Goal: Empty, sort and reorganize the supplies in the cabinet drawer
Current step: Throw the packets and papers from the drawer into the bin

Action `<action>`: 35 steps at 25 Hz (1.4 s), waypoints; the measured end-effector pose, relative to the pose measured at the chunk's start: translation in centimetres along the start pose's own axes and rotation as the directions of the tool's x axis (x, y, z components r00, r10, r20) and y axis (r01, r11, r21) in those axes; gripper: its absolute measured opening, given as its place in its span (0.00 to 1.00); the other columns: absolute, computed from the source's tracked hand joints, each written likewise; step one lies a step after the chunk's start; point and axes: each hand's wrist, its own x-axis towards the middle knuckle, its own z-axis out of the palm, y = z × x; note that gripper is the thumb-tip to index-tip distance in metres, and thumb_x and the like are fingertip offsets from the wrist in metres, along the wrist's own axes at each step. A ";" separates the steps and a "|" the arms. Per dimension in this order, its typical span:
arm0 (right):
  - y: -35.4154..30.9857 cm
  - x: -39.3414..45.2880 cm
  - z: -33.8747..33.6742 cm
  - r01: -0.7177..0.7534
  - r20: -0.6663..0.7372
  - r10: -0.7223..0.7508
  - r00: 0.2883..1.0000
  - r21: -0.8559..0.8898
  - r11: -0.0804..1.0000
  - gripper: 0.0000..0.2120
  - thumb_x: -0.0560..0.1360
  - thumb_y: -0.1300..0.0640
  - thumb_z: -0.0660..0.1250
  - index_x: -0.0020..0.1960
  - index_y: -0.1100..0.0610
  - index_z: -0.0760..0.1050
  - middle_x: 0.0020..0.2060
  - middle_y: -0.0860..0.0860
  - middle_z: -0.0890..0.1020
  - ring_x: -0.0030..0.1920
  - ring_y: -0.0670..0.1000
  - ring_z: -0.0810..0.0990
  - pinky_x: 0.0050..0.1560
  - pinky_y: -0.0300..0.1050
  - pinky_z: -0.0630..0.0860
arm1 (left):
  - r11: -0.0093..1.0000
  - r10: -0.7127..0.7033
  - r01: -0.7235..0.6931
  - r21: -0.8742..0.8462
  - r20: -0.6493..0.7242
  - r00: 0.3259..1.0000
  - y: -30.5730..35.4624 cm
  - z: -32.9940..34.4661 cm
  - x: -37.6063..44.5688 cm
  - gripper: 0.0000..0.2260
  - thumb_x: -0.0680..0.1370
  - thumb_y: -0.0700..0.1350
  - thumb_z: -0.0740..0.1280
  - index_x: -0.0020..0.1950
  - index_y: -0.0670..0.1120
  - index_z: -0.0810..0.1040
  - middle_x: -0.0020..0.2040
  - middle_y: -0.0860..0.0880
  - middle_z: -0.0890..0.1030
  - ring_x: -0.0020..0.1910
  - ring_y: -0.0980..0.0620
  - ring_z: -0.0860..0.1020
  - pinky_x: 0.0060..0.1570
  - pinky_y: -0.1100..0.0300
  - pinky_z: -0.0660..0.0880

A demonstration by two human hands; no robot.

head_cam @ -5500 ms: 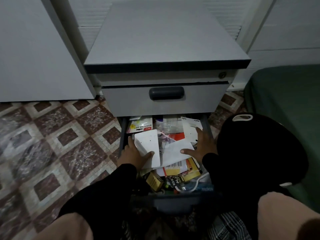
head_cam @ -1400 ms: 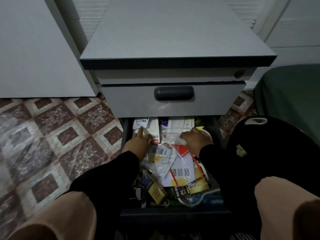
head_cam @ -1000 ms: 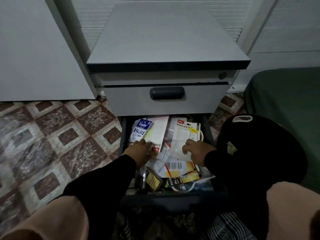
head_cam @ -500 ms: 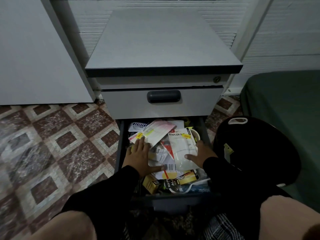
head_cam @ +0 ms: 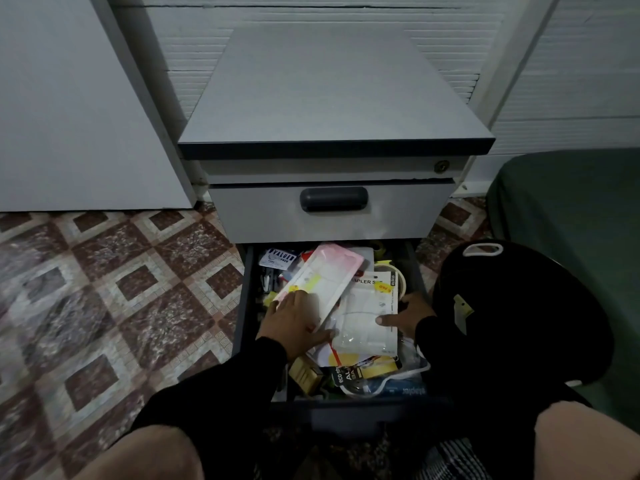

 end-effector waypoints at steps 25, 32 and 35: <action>2.4 -5.0 -10.9 0.068 0.051 -0.086 0.995 0.284 0.956 0.16 0.72 0.70 0.67 0.60 0.70 0.74 0.58 0.64 0.78 0.40 0.54 0.78 0.34 0.38 0.75 | 0.968 0.013 0.003 -0.252 0.061 0.998 9.3 -3.0 0.0 0.32 0.72 0.58 0.70 0.71 0.46 0.67 0.67 0.43 0.70 0.65 0.45 0.71 0.64 0.55 0.69; 7.6 -4.3 -20.7 0.015 -0.137 0.033 0.990 0.338 0.941 0.16 0.70 0.67 0.71 0.57 0.69 0.76 0.56 0.65 0.79 0.57 0.64 0.78 0.60 0.62 0.73 | 0.930 0.146 -0.099 -0.353 0.109 0.983 21.2 -3.2 2.5 0.33 0.74 0.58 0.68 0.72 0.42 0.66 0.68 0.41 0.72 0.66 0.44 0.72 0.63 0.56 0.69; 8.7 -4.9 -23.4 -0.029 -0.179 0.129 0.975 0.474 0.880 0.16 0.73 0.67 0.68 0.60 0.70 0.73 0.53 0.63 0.79 0.50 0.62 0.79 0.45 0.58 0.79 | 0.899 0.185 -0.124 -0.420 0.108 0.977 25.5 -3.4 3.1 0.30 0.76 0.54 0.67 0.72 0.41 0.65 0.68 0.41 0.73 0.66 0.44 0.72 0.62 0.57 0.68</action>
